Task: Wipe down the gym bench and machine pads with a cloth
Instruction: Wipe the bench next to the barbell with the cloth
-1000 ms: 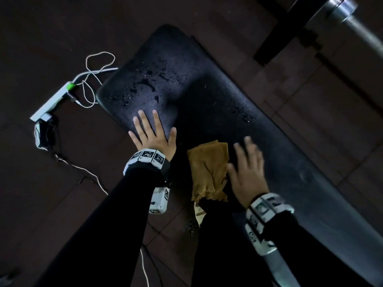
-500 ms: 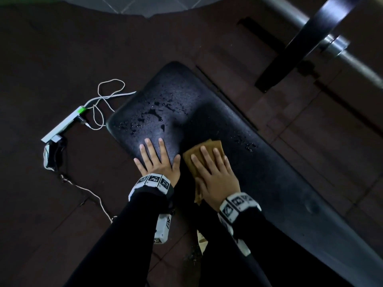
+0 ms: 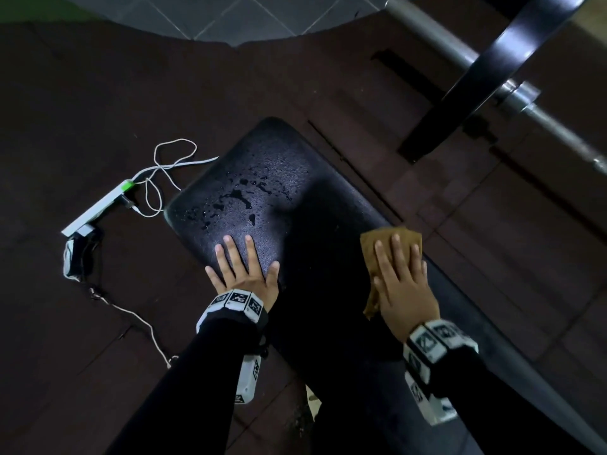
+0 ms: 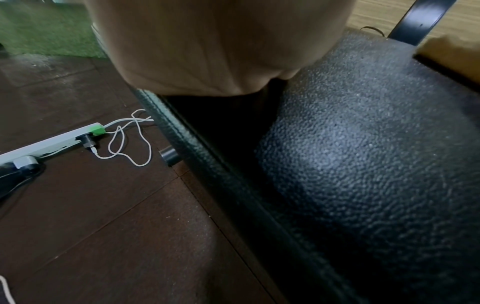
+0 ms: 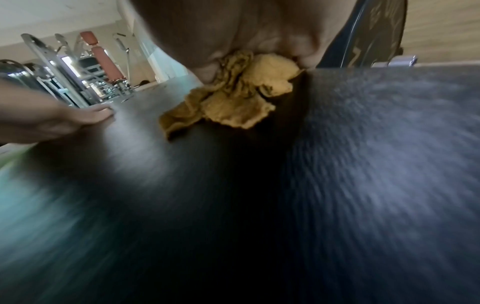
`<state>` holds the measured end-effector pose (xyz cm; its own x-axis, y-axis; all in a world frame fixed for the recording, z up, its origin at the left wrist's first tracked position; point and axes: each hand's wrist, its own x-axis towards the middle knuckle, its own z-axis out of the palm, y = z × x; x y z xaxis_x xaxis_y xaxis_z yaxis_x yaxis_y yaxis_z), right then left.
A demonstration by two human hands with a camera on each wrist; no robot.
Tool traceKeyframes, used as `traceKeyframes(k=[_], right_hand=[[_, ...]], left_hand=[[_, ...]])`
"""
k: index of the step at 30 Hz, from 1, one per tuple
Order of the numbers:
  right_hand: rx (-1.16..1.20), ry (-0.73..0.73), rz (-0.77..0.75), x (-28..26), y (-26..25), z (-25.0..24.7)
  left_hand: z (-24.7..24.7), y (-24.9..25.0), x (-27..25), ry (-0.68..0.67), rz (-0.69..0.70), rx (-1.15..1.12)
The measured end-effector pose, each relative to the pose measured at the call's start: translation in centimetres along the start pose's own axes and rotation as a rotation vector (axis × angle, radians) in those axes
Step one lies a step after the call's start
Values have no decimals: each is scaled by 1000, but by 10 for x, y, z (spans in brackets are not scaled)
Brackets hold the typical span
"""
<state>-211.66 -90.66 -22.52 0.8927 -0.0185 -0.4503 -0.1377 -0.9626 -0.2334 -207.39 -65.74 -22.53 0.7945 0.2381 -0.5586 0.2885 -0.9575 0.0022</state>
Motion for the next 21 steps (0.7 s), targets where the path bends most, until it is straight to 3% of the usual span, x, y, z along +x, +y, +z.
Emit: traceKeyframes(k=[5, 12, 17, 21], right_hand=[[-11, -53, -133, -38, -36, 4], [-47, -58, -315, 51, -77, 1], [-57, 22, -236, 89, -44, -19], [17, 41, -59, 58, -6, -18]], left_hand=[[0, 2, -1, -9, -18, 5], [-1, 3, -1, -5, -25, 0], [-4, 4, -2, -22, -18, -12], [-4, 4, -2, -38, -25, -8]])
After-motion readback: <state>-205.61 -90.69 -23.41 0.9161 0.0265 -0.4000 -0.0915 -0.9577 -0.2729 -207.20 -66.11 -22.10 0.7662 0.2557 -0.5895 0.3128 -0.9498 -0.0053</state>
